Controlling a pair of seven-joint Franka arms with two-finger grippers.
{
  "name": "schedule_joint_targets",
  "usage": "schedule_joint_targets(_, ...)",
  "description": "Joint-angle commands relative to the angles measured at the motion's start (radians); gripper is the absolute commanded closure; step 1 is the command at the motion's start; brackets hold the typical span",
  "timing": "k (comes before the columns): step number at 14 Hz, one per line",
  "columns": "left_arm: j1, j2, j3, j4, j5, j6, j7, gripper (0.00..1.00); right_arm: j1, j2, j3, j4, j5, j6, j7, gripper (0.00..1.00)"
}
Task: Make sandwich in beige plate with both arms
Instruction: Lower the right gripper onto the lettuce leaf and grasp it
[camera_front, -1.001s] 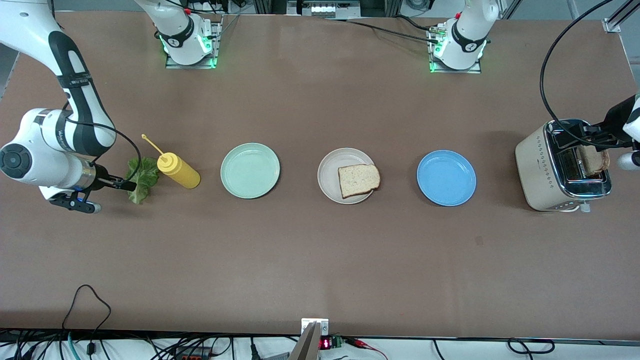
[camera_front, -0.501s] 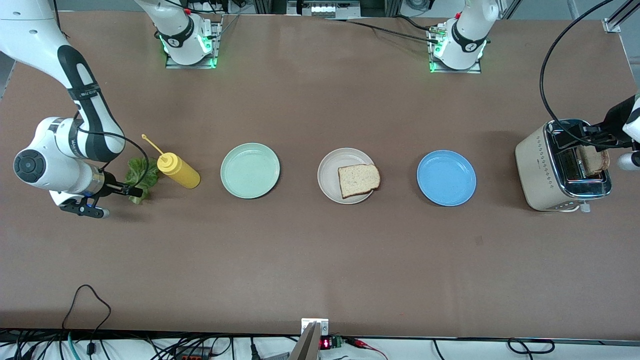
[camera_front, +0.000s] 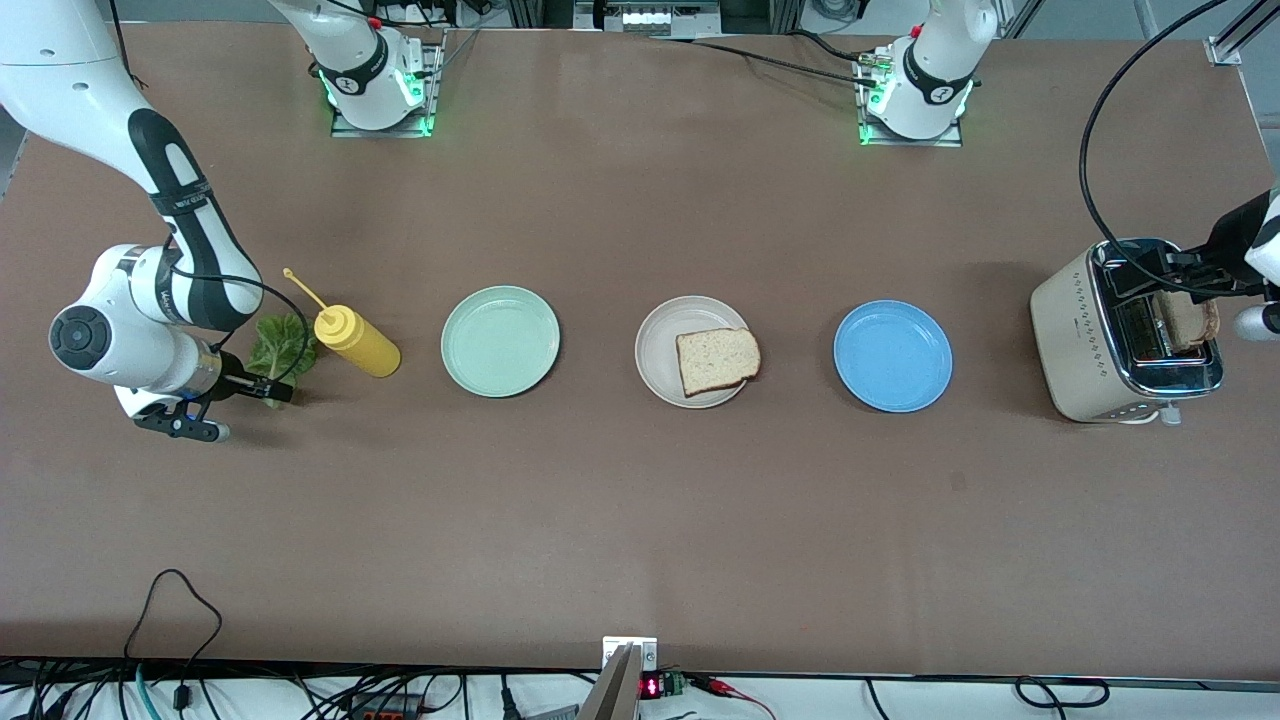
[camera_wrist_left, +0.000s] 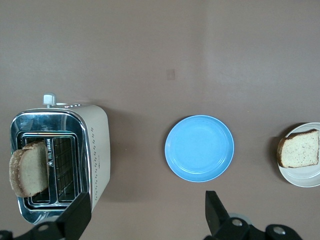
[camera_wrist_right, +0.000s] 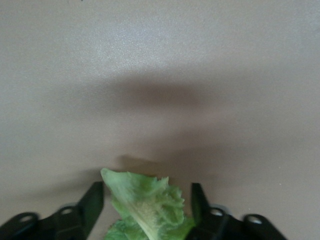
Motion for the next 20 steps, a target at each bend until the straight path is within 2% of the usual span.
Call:
schedule_joint_targets(1,0.005,-0.011,-0.008,-0.012,0.026,-0.001,0.015,0.00,0.004,0.002,-0.003,0.004,-0.016,0.004,-0.009,0.57)
schedule_joint_targets(4,0.005,-0.013,-0.008,-0.013,0.025,-0.019,0.015,0.00,0.003,0.003,-0.003,0.004,-0.016,0.001,-0.009,0.78)
schedule_joint_targets(8,0.004,-0.022,-0.010,-0.014,0.014,-0.023,0.014,0.00,0.000,0.001,-0.003,0.004,-0.014,0.001,-0.032,1.00)
schedule_joint_targets(13,-0.004,-0.023,-0.031,-0.016,0.014,-0.009,0.015,0.00,-0.006,-0.022,-0.003,0.003,-0.013,-0.016,-0.118,1.00)
schedule_joint_targets(20,-0.004,-0.051,-0.034,-0.057,0.012,0.030,0.006,0.00,-0.009,-0.200,0.004,0.006,0.003,-0.282,-0.162,1.00)
